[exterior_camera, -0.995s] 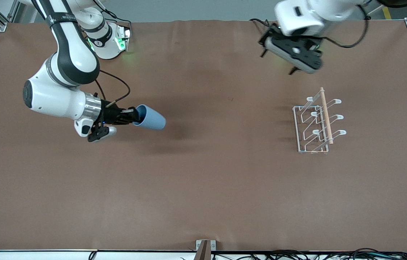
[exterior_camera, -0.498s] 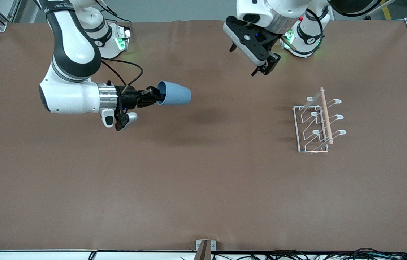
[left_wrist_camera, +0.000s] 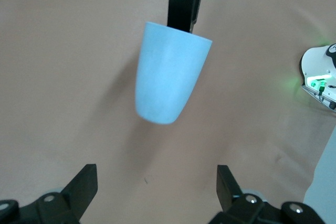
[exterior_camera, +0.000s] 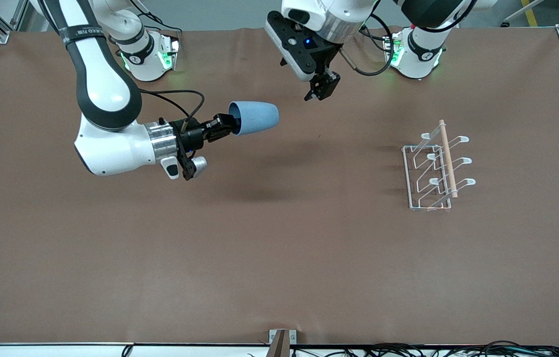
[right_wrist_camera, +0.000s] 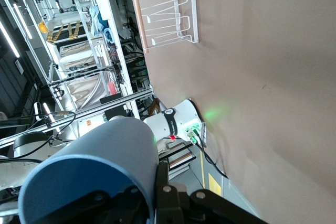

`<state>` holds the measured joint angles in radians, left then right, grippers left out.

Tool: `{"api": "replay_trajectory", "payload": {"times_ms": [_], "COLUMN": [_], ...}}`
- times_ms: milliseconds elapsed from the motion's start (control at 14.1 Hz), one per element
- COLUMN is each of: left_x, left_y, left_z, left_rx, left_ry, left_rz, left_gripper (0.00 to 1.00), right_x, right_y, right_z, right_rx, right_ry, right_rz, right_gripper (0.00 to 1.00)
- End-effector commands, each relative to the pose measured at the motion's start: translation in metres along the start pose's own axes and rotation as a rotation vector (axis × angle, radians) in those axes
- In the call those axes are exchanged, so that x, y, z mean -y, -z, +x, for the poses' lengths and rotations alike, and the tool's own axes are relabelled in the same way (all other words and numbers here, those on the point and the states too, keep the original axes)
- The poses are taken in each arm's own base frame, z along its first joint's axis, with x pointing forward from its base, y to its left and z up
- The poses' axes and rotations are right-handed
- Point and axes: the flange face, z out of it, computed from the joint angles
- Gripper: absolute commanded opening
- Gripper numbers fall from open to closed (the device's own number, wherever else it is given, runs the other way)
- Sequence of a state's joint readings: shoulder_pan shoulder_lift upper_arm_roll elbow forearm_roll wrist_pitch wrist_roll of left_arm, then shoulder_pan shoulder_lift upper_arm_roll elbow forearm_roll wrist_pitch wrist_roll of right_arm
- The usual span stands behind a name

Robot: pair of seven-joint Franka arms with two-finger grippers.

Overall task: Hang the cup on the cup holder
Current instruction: 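Grasp the cup's rim with the left gripper beside the right gripper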

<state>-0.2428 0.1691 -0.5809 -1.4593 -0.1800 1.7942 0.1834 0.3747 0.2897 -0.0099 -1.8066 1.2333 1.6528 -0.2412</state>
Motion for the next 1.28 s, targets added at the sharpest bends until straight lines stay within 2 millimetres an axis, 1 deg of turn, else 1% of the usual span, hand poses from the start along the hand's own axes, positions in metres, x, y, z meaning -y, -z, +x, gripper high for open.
{"api": "replay_trajectory", "payload": {"times_ms": [0, 71, 142, 284, 355, 427, 498, 569, 640, 924, 1209], "left_x": [-0.008, -0.008, -0.011, -0.010, -0.010, -0.008, -0.009, -0.014, -0.016, -0.009, -0.005], "left_y": [-0.012, -0.017, -0.027, -0.035, -0.044, -0.049, -0.052, -0.054, -0.060, -0.076, -0.086], "left_z": [0.014, 0.017, 0.020, 0.025, 0.027, 0.027, 0.027, 0.028, 0.029, 0.031, 0.038], "left_rx": [-0.024, -0.026, -0.021, -0.032, -0.021, -0.014, -0.009, -0.006, 0.001, 0.022, 0.000], "left_ry": [-0.053, -0.063, -0.077, -0.093, -0.096, -0.095, -0.095, -0.103, -0.106, -0.122, -0.138], "left_rz": [0.019, 0.035, 0.037, 0.062, 0.054, 0.048, 0.045, 0.042, 0.039, 0.064, 0.091], "left_gripper": [1.00, 1.00, 1.00, 1.00, 1.00, 1.00, 1.00, 1.00, 1.00, 1.00, 0.99], "right_x": [0.011, 0.012, 0.013, 0.019, 0.021, 0.021, 0.021, 0.021, 0.020, 0.020, 0.019], "right_y": [-0.014, -0.015, -0.017, -0.018, -0.019, -0.018, -0.018, -0.018, -0.018, -0.020, -0.022], "right_z": [0.001, 0.001, 0.001, 0.001, 0.001, 0.002, 0.002, 0.002, 0.001, 0.001, 0.000], "right_rx": [0.021, 0.024, 0.027, 0.026, 0.025, 0.022, 0.022, 0.022, 0.024, 0.028, 0.030], "right_ry": [0.017, 0.017, 0.017, 0.024, 0.025, 0.024, 0.026, 0.027, 0.026, 0.022, 0.020], "right_rz": [0.024, 0.023, 0.023, 0.029, 0.039, 0.044, 0.044, 0.044, 0.044, 0.042, 0.039], "right_gripper": [0.05, 0.05, 0.05, 0.05, 0.05, 0.05, 0.05, 0.05, 0.06, 0.07, 0.07]}}
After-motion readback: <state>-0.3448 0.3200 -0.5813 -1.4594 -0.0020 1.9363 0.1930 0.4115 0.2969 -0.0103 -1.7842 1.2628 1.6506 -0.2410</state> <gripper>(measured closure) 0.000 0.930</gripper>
